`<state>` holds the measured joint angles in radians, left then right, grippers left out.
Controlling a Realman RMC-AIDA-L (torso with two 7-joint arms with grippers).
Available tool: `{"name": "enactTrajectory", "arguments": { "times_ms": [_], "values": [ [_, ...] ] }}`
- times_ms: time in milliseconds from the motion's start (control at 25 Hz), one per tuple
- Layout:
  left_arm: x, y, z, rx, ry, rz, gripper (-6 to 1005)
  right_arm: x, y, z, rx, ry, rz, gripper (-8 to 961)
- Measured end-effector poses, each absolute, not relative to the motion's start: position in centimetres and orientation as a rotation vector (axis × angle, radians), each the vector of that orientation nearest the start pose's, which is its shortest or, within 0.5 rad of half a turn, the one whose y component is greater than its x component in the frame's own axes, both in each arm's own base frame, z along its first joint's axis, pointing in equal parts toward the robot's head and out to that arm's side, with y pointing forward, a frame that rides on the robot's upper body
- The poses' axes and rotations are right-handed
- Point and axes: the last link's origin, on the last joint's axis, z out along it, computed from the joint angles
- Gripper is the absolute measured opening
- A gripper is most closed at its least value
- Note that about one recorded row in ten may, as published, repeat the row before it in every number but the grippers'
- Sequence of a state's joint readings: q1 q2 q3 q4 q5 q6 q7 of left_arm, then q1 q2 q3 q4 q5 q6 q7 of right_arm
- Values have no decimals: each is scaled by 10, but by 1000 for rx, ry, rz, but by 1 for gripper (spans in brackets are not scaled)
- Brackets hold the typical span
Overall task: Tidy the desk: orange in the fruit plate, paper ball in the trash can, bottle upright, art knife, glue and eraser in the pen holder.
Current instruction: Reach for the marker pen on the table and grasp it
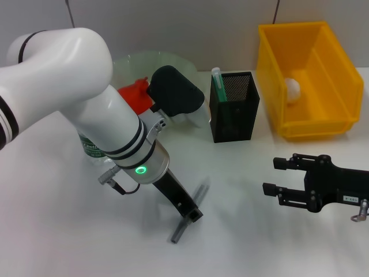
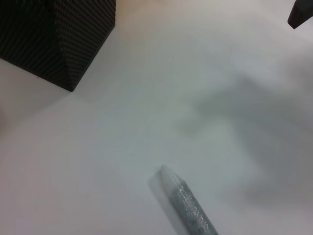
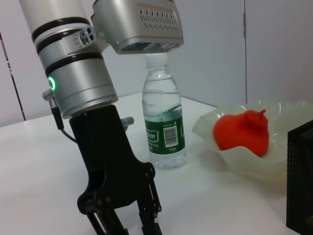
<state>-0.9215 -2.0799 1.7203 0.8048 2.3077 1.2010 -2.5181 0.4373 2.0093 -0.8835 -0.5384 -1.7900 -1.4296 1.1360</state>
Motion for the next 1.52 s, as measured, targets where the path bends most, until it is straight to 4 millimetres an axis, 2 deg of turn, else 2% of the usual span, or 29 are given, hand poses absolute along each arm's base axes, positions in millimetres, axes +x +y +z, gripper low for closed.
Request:
{"name": "enactTrajectory", "arguments": {
  "times_ms": [440, 640, 1000, 1520],
  "values": [
    [-144, 368, -109, -2839, -696, 584, 434, 297, 316, -5, -2662, 477, 620, 667],
    [-145, 368, -109, -2840, -687, 592, 358, 297, 316, -5, -2661, 479, 622, 666],
    [-145, 368, -109, -2844, -674, 595, 153, 296, 316, -5, -2658, 483, 628, 666],
    [-143, 368, -108, -2849, -670, 604, 177, 295, 317, -4, -2659, 478, 628, 667]
  ]
}}
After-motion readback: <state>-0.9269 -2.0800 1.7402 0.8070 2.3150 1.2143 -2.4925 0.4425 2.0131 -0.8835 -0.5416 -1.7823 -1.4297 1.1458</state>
